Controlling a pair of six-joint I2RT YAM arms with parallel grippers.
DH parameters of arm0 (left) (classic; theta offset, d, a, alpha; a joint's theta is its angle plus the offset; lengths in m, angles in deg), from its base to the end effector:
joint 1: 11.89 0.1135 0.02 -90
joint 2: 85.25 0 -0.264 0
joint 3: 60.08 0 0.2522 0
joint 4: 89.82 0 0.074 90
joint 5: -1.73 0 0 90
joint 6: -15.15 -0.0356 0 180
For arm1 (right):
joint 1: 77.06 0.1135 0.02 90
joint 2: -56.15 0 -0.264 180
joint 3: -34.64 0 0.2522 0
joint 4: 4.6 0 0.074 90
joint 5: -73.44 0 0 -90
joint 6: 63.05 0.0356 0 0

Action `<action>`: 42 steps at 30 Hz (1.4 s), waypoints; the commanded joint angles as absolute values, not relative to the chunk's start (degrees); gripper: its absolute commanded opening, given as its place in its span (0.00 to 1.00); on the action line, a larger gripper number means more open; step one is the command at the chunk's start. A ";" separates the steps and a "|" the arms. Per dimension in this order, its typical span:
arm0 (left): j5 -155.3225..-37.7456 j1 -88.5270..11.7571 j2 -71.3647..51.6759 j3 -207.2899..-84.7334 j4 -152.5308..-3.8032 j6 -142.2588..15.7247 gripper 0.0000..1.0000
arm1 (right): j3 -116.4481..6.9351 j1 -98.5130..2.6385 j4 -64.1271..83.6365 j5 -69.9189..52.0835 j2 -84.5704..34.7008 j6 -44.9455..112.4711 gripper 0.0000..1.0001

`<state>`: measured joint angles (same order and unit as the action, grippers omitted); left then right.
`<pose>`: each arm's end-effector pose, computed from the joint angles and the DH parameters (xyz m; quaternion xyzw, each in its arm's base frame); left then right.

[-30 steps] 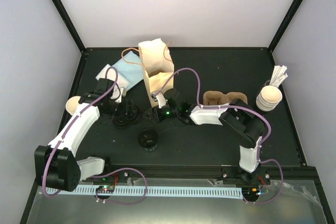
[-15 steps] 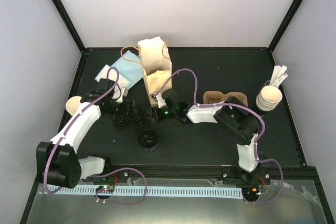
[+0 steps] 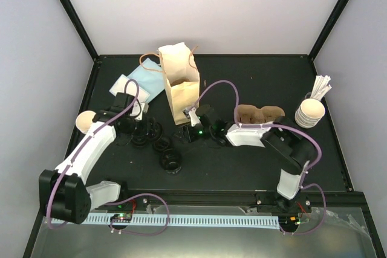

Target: Pack the takeout coffee

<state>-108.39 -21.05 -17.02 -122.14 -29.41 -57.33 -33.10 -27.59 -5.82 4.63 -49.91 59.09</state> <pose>0.2108 -0.0464 0.2330 -0.0349 0.9642 -0.2125 0.1550 0.2348 0.2944 0.1462 -0.2135 0.8577 0.4107 0.2238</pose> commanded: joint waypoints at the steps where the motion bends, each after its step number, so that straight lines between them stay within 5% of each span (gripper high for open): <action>1: -105.34 -26.13 -22.59 -123.12 -26.69 -55.66 0.69 | -29.93 -27.73 -5.89 2.94 -42.58 53.34 0.71; 18: -95.67 -44.80 -38.83 -119.77 -18.85 -40.53 0.70 | -20.99 -27.67 -1.26 -13.69 -29.88 42.76 0.72; 42: -77.92 -65.19 -32.41 -125.10 -15.33 -33.10 0.70 | -18.14 -27.62 -8.38 -12.02 -29.66 44.88 0.74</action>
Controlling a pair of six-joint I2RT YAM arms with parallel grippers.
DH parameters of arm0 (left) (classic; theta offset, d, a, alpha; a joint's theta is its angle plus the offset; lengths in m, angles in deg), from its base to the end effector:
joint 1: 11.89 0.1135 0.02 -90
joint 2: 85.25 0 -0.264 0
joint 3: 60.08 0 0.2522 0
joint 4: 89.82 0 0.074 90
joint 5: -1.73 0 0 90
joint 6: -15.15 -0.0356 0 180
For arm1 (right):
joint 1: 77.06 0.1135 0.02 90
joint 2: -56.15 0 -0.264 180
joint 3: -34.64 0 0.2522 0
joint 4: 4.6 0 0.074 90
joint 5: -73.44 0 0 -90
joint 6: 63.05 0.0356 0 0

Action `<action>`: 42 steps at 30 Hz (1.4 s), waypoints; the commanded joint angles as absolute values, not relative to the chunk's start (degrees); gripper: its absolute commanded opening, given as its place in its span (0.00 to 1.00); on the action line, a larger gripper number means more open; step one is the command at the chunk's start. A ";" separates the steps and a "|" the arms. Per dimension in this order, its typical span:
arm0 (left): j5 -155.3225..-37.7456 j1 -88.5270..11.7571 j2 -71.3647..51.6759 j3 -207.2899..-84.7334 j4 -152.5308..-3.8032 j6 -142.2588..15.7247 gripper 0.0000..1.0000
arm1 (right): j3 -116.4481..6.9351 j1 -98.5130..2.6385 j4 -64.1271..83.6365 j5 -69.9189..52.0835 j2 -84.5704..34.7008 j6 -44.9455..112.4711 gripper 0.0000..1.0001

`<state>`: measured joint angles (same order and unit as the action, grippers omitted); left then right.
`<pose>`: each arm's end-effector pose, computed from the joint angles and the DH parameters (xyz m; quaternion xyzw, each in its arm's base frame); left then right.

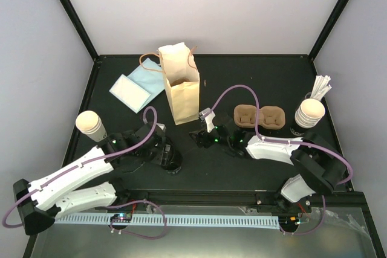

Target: Pack the takeout coffee

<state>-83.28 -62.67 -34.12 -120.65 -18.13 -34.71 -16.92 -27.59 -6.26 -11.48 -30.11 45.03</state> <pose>0.0998 -0.1174 0.2635 0.0795 0.9667 -0.1411 0.1982 0.1938 0.2315 0.1737 -0.2579 0.8397 0.2972 0.3743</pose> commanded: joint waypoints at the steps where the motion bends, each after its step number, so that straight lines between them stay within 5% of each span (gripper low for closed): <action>1: -77.44 -66.06 -31.56 -125.56 -14.99 -33.01 0.70 | -18.15 -27.61 -8.27 -12.04 -29.64 44.88 0.74; 42: -80.10 -71.65 -23.32 -130.29 -8.86 -31.73 0.73 | -17.97 -27.62 -7.59 -12.16 -28.93 44.20 0.75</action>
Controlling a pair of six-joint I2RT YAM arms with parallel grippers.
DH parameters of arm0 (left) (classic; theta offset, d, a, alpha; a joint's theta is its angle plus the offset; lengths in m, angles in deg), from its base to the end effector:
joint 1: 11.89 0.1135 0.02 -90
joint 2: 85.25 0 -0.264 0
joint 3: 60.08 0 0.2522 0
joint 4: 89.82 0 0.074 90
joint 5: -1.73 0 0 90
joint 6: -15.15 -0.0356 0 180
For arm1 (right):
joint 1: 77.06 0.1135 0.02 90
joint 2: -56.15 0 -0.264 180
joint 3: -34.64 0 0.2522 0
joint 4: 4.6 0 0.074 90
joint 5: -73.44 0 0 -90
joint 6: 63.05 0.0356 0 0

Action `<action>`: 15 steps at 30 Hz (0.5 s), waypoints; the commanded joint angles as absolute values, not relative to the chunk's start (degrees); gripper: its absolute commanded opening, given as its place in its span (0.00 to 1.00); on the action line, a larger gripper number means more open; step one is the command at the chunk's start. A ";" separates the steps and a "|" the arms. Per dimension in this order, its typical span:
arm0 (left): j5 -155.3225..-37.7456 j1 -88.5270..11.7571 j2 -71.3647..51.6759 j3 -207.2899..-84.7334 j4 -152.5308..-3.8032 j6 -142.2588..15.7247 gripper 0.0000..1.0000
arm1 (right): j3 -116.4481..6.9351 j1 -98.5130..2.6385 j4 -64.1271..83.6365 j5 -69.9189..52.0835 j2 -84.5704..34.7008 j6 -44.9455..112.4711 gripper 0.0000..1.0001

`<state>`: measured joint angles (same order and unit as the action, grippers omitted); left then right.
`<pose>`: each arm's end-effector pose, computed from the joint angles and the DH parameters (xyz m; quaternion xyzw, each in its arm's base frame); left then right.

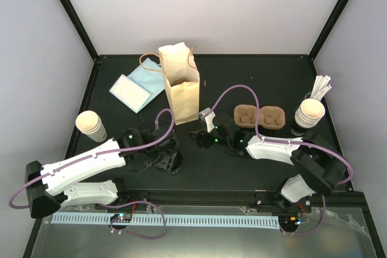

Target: Pack the takeout coffee

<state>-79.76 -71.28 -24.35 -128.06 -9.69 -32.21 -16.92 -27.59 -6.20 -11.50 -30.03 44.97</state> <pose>0.0930 -0.1468 0.2708 0.1328 0.9774 -0.0681 0.1495 0.1937 0.2314 0.1740 -0.2582 0.8395 0.2970 0.3747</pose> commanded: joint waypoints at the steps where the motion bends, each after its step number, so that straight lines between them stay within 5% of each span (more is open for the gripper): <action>1: -80.14 -71.65 -23.05 -130.27 -8.96 -31.72 0.73 | -17.97 -27.64 -7.50 -12.15 -28.93 44.18 0.75; 15: -80.53 -71.65 -22.59 -130.81 -11.08 -33.30 0.72 | -18.06 -27.66 -7.39 -11.77 -28.98 44.01 0.75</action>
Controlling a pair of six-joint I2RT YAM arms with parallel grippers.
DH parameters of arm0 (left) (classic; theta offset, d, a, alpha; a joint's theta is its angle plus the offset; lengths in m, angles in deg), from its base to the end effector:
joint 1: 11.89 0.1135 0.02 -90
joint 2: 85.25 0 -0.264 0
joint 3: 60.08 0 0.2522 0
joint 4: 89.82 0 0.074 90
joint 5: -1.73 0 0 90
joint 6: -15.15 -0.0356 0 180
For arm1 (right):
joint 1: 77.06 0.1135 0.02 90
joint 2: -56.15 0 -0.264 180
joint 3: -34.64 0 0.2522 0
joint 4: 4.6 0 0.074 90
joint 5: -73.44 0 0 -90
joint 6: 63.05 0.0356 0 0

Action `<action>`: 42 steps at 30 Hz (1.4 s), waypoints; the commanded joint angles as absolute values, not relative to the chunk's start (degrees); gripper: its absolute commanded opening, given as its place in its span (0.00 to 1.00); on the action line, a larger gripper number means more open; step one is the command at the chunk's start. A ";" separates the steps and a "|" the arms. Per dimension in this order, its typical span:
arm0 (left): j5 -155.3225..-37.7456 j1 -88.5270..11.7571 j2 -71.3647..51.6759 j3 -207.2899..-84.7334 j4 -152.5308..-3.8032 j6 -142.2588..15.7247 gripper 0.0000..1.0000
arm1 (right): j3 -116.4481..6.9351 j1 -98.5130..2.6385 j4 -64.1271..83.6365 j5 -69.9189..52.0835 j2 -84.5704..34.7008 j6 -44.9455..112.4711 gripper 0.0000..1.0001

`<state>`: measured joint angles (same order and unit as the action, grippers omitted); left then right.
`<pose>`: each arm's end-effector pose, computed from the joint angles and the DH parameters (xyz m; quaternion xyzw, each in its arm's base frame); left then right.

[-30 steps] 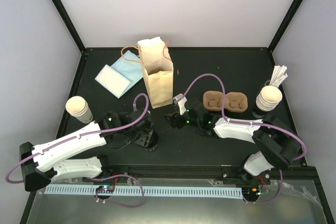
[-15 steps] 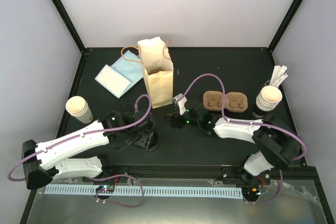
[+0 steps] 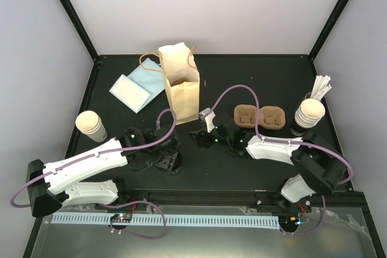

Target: Pack the takeout coffee

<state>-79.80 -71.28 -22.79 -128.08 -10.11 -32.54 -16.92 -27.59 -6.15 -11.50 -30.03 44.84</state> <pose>0.0955 -0.1512 0.2669 0.1366 0.9783 -0.0603 0.1434 0.1937 0.2313 0.1739 -0.2592 0.8394 0.2963 0.3747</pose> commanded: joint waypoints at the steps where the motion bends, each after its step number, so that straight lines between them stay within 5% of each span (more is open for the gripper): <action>1: -80.58 -71.70 -22.65 -130.81 -11.21 -33.42 0.73 | -18.06 -27.59 -7.34 -11.76 -28.93 44.04 0.75; 42: -82.47 -71.76 -19.74 -130.53 -14.19 -35.38 0.72 | -18.32 -27.64 -7.10 -11.03 -29.27 43.75 0.75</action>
